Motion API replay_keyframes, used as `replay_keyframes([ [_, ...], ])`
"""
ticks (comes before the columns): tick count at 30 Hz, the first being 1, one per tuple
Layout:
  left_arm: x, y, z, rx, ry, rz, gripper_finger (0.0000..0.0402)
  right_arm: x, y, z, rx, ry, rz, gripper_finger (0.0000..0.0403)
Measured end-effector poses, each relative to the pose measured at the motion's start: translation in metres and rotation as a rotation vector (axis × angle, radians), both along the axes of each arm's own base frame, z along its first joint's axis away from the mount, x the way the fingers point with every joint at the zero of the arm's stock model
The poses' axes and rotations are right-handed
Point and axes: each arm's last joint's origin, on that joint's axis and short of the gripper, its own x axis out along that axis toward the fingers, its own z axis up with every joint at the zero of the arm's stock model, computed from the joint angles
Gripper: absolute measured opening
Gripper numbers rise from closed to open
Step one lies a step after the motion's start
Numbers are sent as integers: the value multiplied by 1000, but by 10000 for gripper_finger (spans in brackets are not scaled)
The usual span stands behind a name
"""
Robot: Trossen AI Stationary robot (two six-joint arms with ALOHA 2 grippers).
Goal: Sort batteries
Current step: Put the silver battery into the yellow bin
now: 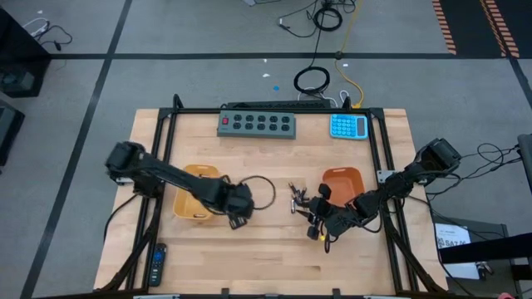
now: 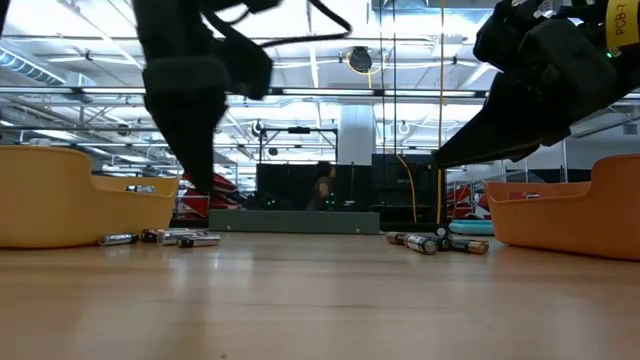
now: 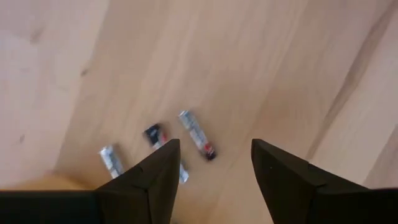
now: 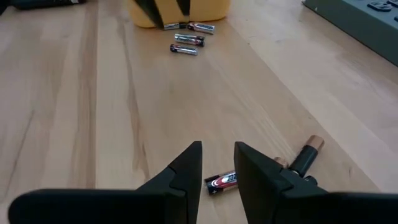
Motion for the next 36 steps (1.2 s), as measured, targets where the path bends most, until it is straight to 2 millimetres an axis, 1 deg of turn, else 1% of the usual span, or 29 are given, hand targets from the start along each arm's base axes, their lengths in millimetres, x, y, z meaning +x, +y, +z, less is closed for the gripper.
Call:
replay_keyframes([
  [4, 16, -8, -15, 1, 57, -62, 207, 0, 0, 0, -2, 4, 0, 84],
  [6, 19, -10, -20, 14, 92, -93, 207, 0, 0, 0, -2, 4, 0, 84],
  [10, 17, -10, -32, 39, 173, -139, 207, 0, 0, 0, -2, 4, 0, 84],
  [17, 17, -7, -34, 61, 201, -203, 207, 0, 0, 0, -6, 4, 2, 84],
  [27, 10, 11, -49, 65, 251, -210, 206, 0, 0, 0, -9, 5, 5, 84],
  [31, 10, 15, -52, 44, 241, -256, 186, -1, 1, 0, -11, 5, 11, 84],
  [36, 12, 23, -55, 14, 234, -251, 133, -1, 1, 0, -11, 5, 10, 84],
])
